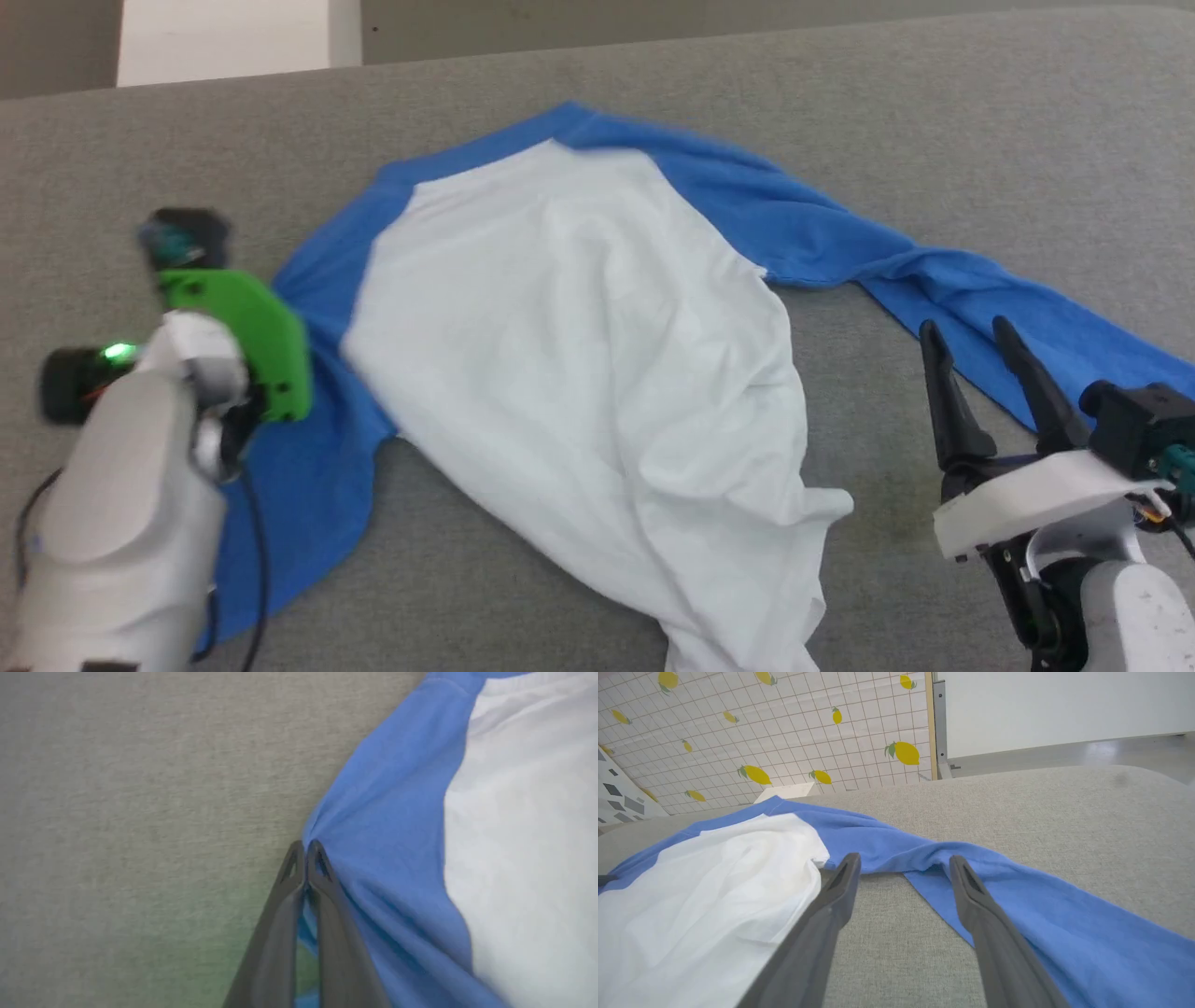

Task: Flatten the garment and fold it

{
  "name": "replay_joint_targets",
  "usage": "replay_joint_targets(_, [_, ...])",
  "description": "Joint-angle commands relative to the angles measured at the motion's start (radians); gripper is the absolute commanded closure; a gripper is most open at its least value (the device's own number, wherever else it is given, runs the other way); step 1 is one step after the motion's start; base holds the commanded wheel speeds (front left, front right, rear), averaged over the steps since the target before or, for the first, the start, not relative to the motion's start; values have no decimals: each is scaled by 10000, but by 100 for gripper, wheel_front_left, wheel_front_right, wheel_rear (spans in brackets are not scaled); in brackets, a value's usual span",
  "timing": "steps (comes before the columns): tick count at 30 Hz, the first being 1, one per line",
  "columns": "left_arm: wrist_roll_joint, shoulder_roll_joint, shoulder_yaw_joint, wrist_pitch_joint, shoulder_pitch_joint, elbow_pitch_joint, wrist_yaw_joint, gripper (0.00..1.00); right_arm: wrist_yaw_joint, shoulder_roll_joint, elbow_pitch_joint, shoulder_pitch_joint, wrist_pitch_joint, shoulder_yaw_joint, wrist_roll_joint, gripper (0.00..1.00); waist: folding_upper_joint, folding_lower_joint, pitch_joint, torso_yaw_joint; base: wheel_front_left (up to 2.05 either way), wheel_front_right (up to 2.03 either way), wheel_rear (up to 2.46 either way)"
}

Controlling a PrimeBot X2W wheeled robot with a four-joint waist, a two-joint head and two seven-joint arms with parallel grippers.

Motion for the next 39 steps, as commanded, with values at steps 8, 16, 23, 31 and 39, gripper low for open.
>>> replay_joint_targets(8, [-354,667,644,-735,1320,-836,253,100,-15,-291,-145,-1445,634,368,-1296,0,0,1,46,868,0,0,0])
replay_joint_targets(16, [-403,-12,88,-1125,875,-1083,-51,100,-15,-1999,1638,-3908,1935,2243,-1364,0,0,1,569,1786,0,0,0])
replay_joint_targets(23, [-348,-436,-327,-1316,291,-1020,-207,100,-15,-2948,3643,-6121,3167,4365,-221,0,0,1,1115,2437,0,0,0])
replay_joint_targets(31, [-363,-767,-632,-1587,-139,-763,-373,100,-15,-3627,5376,-7442,6244,6101,698,7,0,1,1410,2865,0,0,0])
replay_joint_targets(39, [-373,-710,-805,-1844,-280,-503,-589,100,-15,-4476,4705,-7788,8831,6970,1542,100,0,1,1322,2764,0,0,0])
